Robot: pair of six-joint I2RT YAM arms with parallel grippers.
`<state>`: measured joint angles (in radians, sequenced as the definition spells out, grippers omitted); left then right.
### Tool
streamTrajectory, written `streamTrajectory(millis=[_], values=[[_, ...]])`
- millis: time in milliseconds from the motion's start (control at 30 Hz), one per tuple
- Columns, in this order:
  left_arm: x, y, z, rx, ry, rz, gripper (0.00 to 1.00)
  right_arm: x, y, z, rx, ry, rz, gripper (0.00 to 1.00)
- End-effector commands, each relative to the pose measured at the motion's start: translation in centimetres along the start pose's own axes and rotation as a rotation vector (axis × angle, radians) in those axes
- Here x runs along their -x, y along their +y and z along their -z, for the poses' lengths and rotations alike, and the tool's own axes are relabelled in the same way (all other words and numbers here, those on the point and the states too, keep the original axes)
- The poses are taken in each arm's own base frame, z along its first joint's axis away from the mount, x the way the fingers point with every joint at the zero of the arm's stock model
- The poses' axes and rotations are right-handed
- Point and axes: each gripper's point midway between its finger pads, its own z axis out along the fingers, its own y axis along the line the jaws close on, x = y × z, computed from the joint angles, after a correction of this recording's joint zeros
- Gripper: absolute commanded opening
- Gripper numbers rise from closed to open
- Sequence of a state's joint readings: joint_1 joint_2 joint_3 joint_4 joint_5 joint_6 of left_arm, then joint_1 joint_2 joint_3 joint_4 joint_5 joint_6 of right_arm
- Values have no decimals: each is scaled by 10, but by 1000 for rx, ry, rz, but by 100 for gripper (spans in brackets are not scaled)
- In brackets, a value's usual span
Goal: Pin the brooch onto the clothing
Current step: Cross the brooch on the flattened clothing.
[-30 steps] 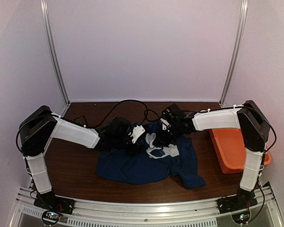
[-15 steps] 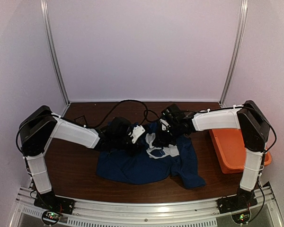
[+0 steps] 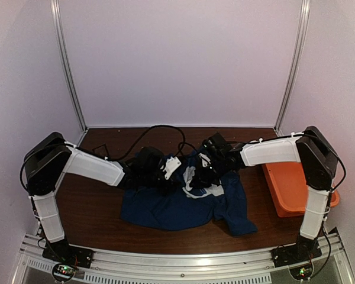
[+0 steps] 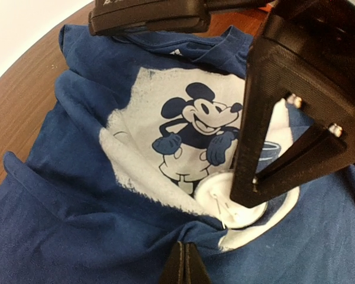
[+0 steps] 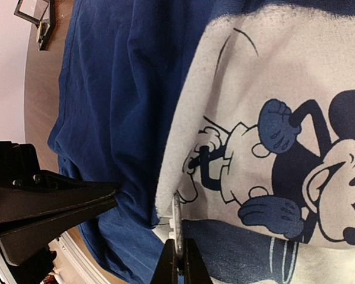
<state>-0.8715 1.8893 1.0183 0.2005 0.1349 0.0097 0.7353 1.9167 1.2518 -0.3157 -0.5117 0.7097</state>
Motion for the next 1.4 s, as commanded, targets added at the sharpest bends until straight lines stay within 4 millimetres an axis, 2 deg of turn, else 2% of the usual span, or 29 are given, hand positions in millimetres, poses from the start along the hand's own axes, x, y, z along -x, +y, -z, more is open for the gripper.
streamTrajectory(millis=[0,767,1367], values=[[17,-1,7,3,-69,-22,0,-4,17,11,58,2,52,0],[22,-9,14,-37,-131,-17,0,-9,10,-8,55,38,53,0],[22,-8,15,-31,-123,-17,0,-26,42,2,154,95,166,0]])
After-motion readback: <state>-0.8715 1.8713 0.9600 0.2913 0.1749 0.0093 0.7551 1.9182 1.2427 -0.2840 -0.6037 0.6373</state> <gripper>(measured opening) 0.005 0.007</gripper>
